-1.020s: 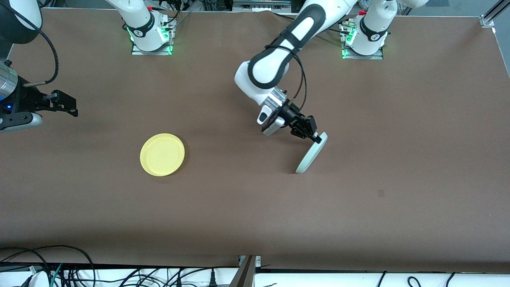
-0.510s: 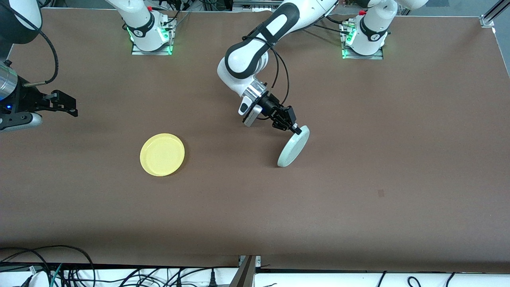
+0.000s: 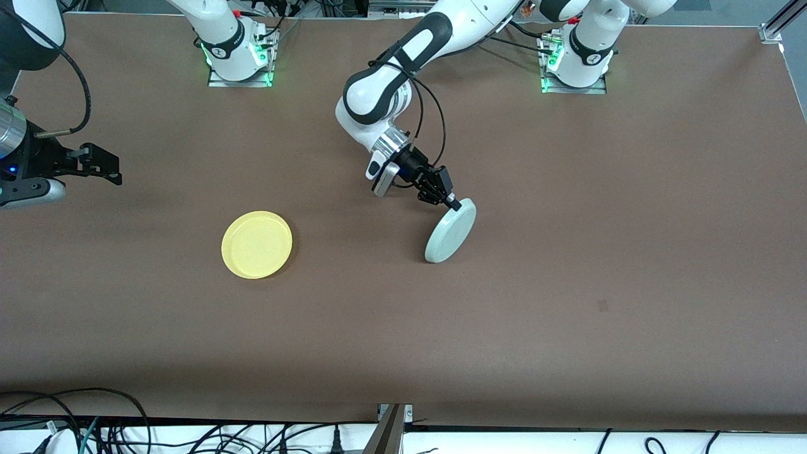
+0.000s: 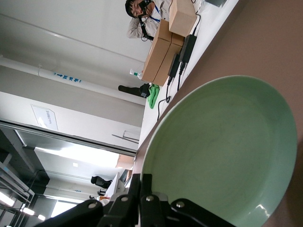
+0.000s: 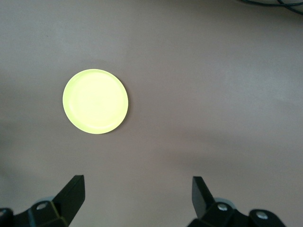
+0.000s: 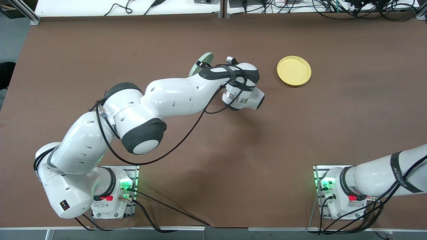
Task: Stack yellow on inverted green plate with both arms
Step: 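Carry the upright green plate toward the table middle with the left gripper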
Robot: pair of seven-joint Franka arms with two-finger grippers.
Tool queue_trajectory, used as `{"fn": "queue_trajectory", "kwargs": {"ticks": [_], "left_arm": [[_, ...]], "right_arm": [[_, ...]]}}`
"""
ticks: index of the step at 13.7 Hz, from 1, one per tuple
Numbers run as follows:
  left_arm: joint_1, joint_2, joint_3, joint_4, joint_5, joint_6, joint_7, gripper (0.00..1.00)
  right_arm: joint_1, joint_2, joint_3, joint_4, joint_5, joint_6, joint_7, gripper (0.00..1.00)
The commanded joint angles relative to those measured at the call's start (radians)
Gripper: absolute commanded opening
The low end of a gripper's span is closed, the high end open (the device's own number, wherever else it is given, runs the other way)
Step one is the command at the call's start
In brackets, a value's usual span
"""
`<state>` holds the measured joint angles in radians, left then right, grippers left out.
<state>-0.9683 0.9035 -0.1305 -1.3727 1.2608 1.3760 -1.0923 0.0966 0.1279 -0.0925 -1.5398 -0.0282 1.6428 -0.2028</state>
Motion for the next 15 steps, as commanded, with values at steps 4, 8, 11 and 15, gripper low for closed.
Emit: {"fn": "queue_trajectory", "kwargs": {"ticks": [4,8,11,15], "left_arm": [[-0.009,0.022,0.003,0.113,-0.135,0.044,0.028,0.25],[-0.001,0.011,0.002,0.130,-0.259,0.164,0.035,1.00],[0.026,0.009,0.002,0.208,-0.415,0.231,0.037,1.00],[0.094,0.006,0.002,0.300,-0.660,0.352,0.035,1.00]], "right_arm": [[0.000,0.001,-0.003,0.010,0.019,0.002,-0.009,1.00],[0.003,0.001,-0.001,0.010,0.019,0.000,-0.009,1.00],[0.003,0.001,-0.001,0.010,0.019,0.000,-0.009,1.00],[0.000,0.006,-0.004,0.009,0.019,0.002,-0.009,1.00]]}}
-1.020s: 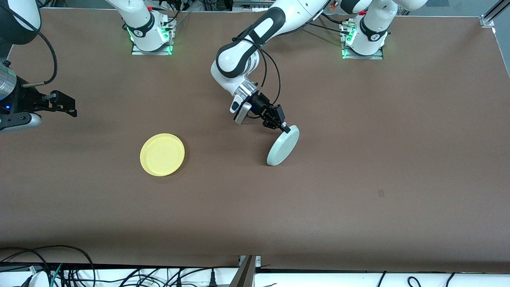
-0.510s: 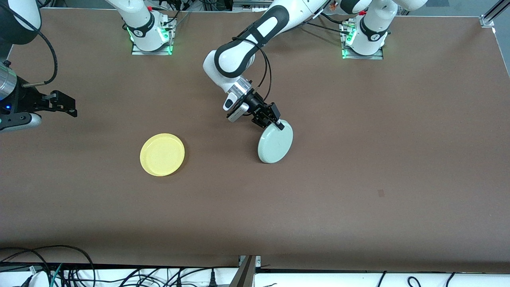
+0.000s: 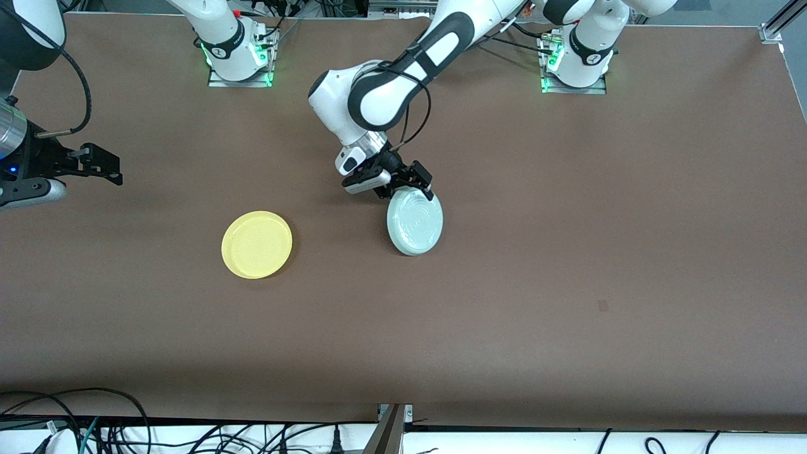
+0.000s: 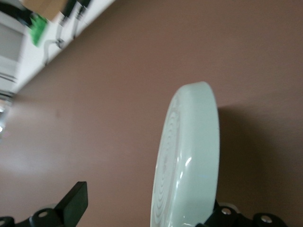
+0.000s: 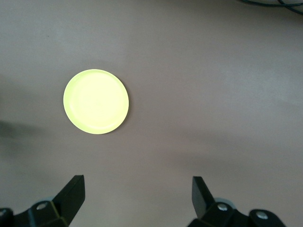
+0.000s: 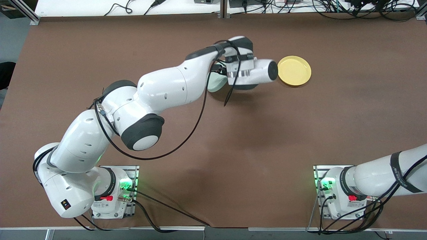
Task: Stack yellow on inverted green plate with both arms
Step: 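Carry the upright green plate toward the table middle with the left gripper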
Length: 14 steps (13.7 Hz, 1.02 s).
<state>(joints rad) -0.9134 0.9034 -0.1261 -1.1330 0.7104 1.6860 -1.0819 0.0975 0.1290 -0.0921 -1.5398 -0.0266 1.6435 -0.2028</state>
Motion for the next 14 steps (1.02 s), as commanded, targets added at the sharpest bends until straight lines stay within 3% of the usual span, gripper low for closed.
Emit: {"fn": "queue_trajectory", "kwargs": {"ticks": [1,3,6,8,12,14], "left_arm": [[0.065,-0.004,-0.003,0.062,-0.199,0.090,0.025,1.00],[0.112,-0.005,-0.001,0.049,-0.326,0.237,0.011,1.00],[0.149,-0.001,0.000,-0.042,-0.416,0.505,-0.012,1.00],[0.178,-0.003,-0.001,-0.073,-0.491,0.608,-0.027,1.00],[0.237,-0.018,-0.006,-0.227,-0.505,0.845,-0.027,1.00],[0.313,-0.020,-0.074,-0.264,-0.503,0.900,-0.027,1.00]], "right_arm": [[-0.001,0.004,-0.005,0.009,0.017,0.001,-0.009,1.00],[-0.001,0.004,-0.005,0.010,0.017,0.001,-0.009,1.00],[-0.001,0.004,-0.005,0.009,0.017,0.001,-0.009,1.00],[-0.001,0.004,-0.005,0.009,0.017,0.001,-0.009,1.00],[-0.001,0.004,-0.005,0.009,0.017,0.002,-0.009,1.00],[-0.001,0.004,-0.005,0.009,0.017,0.001,-0.009,1.00]]}}
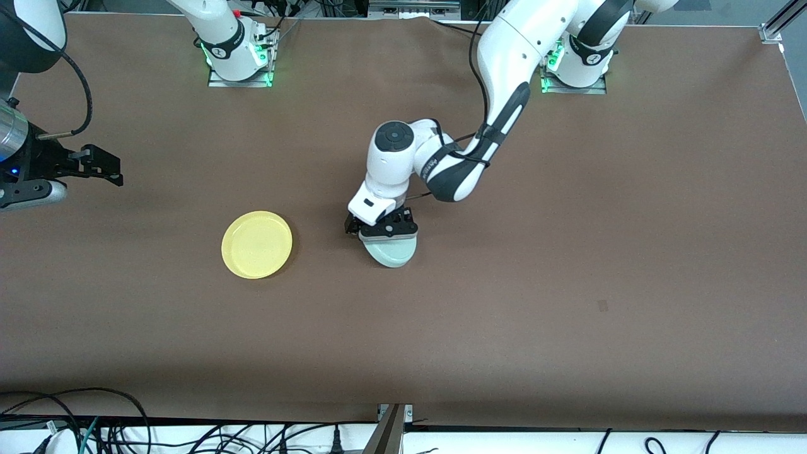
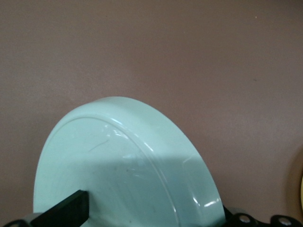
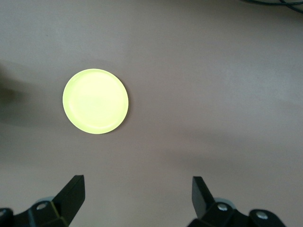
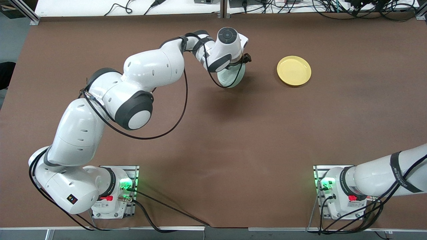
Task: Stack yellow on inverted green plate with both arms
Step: 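Carry the upright green plate toward the table middle with the left gripper, then flip the green plate over and lower it face down with the left gripper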
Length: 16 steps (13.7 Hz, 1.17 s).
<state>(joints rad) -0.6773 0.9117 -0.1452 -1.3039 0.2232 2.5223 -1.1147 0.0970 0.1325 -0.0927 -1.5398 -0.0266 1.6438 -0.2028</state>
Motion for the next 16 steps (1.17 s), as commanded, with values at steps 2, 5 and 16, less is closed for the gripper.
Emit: {"fn": "queue_trajectory", "kwargs": {"ticks": [2,5,16], "left_arm": [[0.143,-0.028,-0.109,-0.124,-0.016,0.111,0.007,1.00],[0.159,-0.028,-0.114,-0.112,-0.018,0.107,0.001,1.00],[0.116,-0.040,-0.085,0.052,0.058,-0.281,-0.081,1.00]], "right_arm": [[0.000,0.001,-0.004,0.009,0.017,0.002,-0.009,1.00],[0.000,0.002,-0.004,0.009,0.016,0.005,-0.010,1.00],[0.000,0.003,-0.005,0.009,0.016,0.005,-0.010,1.00]]}}
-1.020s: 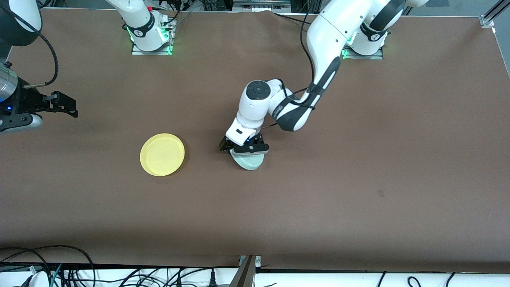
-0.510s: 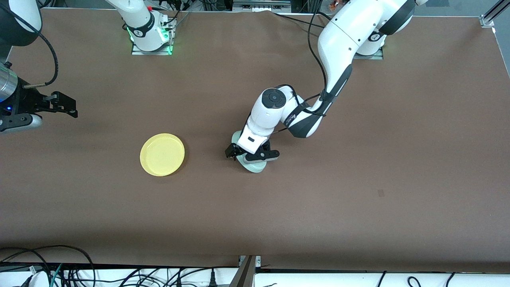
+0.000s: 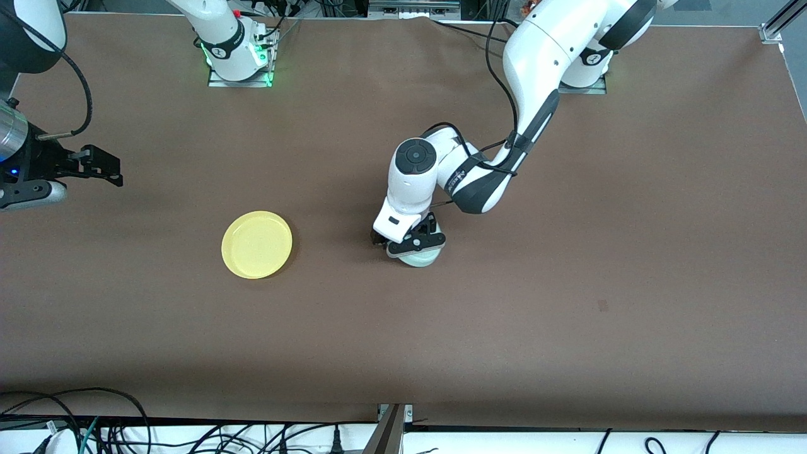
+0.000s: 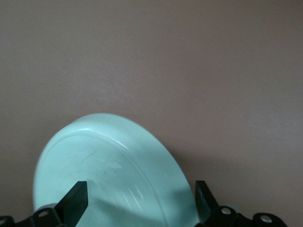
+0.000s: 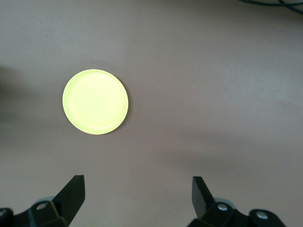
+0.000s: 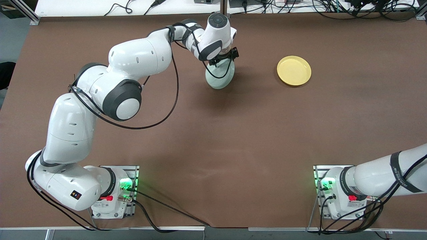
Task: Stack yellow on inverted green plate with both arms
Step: 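Flip the green plate over and lower it face down with the left gripper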
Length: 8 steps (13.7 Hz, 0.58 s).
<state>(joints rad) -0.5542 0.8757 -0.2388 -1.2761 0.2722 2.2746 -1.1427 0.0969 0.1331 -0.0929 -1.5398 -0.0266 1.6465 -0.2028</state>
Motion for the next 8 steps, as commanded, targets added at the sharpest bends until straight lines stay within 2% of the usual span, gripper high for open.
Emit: {"fn": "queue_trajectory", "kwargs": {"ticks": [1,2,4,5,8], "left_arm": [[-0.012,0.002,0.009,0.020,-0.016,0.050,-0.131,1.00],[-0.013,0.006,0.010,0.008,-0.019,0.162,-0.167,1.00],[-0.009,0.005,0.010,0.001,-0.008,0.168,-0.149,1.00],[-0.003,-0.003,0.010,-0.002,-0.007,0.148,-0.143,1.00],[0.036,-0.030,0.019,0.047,-0.010,-0.033,-0.002,1.00]], "right_arm": [[0.000,0.002,-0.005,0.009,0.016,0.003,-0.009,1.00],[0.000,0.002,-0.004,0.009,0.016,0.003,-0.009,1.00],[0.000,0.002,-0.005,0.009,0.016,0.003,-0.009,1.00],[0.000,0.002,-0.005,0.009,0.016,0.003,-0.009,1.00],[0.000,0.002,-0.005,0.009,0.016,0.003,-0.009,1.00]]}}
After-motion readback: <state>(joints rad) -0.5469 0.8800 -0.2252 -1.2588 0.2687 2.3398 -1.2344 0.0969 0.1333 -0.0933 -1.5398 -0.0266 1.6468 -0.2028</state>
